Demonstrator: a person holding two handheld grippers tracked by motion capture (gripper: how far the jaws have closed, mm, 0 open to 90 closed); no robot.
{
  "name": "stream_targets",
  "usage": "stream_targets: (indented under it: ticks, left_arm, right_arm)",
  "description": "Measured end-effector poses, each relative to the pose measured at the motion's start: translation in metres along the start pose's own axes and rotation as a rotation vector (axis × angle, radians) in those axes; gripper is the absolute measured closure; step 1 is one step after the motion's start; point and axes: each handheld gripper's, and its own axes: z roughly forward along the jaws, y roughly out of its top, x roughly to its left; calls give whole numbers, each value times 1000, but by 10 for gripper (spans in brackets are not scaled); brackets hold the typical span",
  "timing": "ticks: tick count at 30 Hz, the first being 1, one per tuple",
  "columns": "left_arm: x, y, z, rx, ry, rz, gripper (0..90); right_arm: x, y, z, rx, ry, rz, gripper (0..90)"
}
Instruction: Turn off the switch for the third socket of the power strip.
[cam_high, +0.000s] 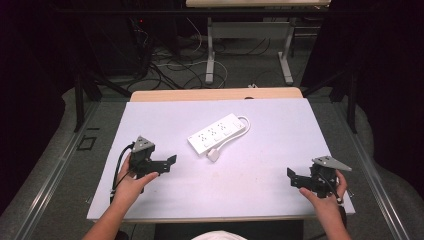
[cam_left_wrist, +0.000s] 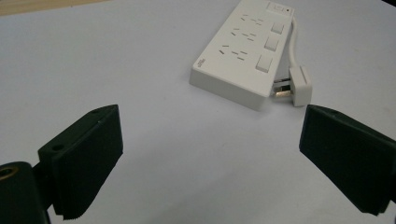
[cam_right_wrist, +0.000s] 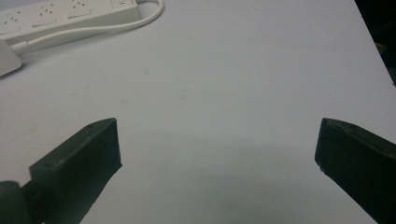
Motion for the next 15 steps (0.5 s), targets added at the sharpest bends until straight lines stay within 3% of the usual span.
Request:
stream_targets:
  ticks: [12,15]
  left_arm:
    - [-9,24,4,22,-9,44,98]
    - [-9,29,4,20,-10,39,122]
  right_arm:
    - [-1,1,-1,-4,-8,-3,0]
    - [-1,1,-1,1,-2,-5,0]
